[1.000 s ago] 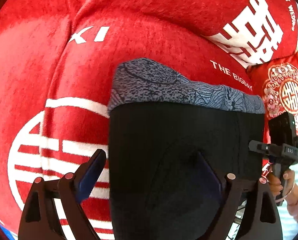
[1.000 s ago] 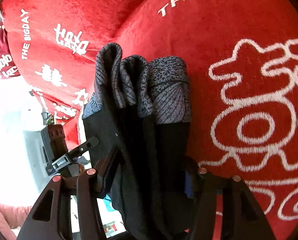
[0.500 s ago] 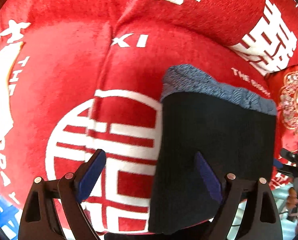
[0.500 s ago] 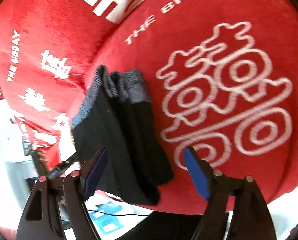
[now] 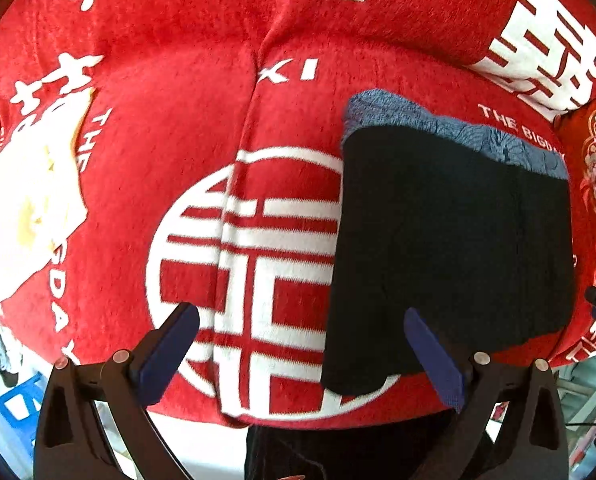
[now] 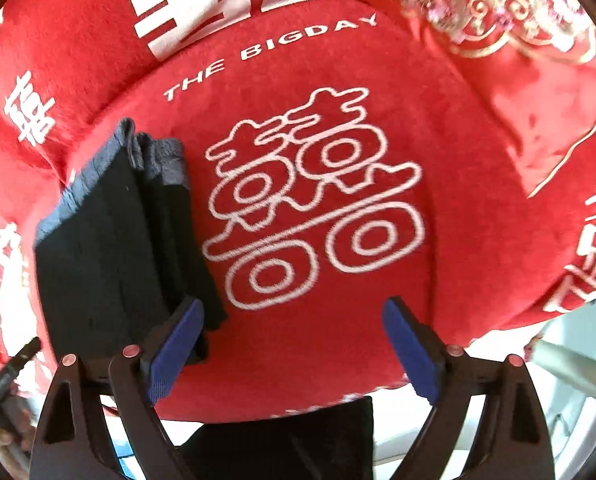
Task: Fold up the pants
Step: 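Lower the folded trousers onto the bedspread and open the right gripper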
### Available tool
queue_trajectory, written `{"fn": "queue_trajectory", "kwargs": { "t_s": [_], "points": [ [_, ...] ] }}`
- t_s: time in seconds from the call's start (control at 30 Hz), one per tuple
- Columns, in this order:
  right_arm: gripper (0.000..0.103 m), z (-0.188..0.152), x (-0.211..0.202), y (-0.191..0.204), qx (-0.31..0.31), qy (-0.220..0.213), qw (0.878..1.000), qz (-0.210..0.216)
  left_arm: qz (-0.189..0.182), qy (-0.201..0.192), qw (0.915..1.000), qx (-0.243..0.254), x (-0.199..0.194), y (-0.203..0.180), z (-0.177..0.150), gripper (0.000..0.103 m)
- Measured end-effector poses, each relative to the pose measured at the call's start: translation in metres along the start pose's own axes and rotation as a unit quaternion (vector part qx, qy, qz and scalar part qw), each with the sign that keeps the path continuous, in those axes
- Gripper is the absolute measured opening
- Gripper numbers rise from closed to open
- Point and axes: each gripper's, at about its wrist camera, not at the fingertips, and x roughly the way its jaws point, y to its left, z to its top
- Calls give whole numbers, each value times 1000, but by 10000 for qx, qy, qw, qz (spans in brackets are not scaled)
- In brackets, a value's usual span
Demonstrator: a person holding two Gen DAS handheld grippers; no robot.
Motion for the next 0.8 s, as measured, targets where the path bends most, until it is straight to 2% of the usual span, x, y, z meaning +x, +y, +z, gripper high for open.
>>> {"fn": "queue_trajectory", "kwargs": {
  "t_s": [0.37, 0.57, 0.8],
  "points": [
    [93, -28, -34, 33, -328, 203, 9992, -103, 540, 23, 9984, 185, -39, -10, -31, 103],
    [93, -44, -58, 68, -781, 139, 9966, -216, 578, -39, 9977, 338, -65, -20, -40, 103],
    [93, -55, -83, 104, -1019, 106, 9947, -64, 566, -117, 9968, 561, -90, -44, -46, 103]
  ]
}}
